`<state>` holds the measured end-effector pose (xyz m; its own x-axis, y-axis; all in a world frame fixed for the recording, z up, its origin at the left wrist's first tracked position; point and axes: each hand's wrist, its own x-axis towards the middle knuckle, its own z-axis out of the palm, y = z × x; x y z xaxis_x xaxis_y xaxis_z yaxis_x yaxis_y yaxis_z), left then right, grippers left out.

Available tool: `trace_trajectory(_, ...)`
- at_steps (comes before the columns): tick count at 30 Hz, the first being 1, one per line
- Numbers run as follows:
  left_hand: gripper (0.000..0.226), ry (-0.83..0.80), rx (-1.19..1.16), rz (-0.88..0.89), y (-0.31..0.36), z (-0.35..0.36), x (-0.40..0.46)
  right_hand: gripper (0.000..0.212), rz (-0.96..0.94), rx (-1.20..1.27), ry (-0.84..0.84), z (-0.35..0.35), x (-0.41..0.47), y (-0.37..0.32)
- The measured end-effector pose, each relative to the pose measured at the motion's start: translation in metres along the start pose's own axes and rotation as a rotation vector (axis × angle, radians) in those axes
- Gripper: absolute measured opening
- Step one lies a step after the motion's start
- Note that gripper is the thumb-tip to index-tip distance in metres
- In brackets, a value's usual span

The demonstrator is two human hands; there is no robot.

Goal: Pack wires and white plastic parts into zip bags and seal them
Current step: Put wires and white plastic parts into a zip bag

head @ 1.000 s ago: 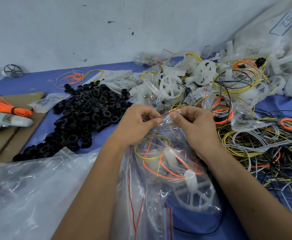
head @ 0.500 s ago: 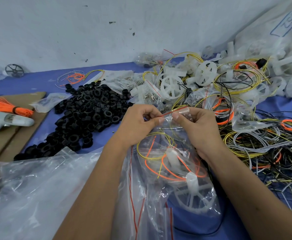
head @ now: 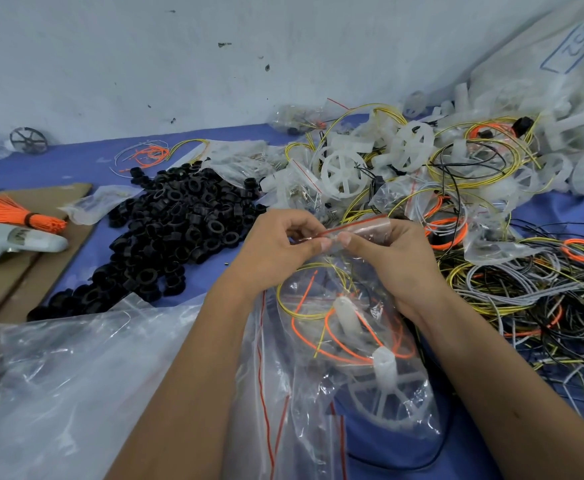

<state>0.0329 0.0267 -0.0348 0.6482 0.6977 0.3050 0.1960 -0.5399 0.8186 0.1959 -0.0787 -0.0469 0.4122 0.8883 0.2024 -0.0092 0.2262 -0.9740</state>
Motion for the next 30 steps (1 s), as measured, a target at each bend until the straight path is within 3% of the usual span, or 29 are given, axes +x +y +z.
trace_trajectory(6,0.012,-0.031,0.023,-0.010,-0.005,-0.004,0.000,0.005,-0.006,-0.154,0.049,-0.004,0.000,-0.003)
trace_trajectory(10,0.015,-0.044,0.074,0.004,-0.005,-0.003,0.000,0.032,-0.332,-0.771,0.045,-0.009,0.001,-0.008)
trace_trajectory(12,0.016,-0.055,0.107,0.023,-0.002,0.001,0.001,0.029,-0.499,-0.977,-0.010,-0.008,0.002,-0.008)
trace_trajectory(17,0.007,-0.006,0.139,0.064,0.001,0.007,0.000,0.008,-0.521,-0.962,-0.035,-0.010,0.005,-0.003)
trace_trajectory(26,0.011,0.048,0.060,-0.035,-0.012,-0.011,-0.001,0.008,-0.415,-0.844,0.016,-0.015,0.006,-0.006)
trace_trajectory(30,0.009,0.063,-0.082,-0.104,-0.015,-0.020,-0.003,0.005,-0.459,-0.991,0.041,-0.016,0.005,-0.006)
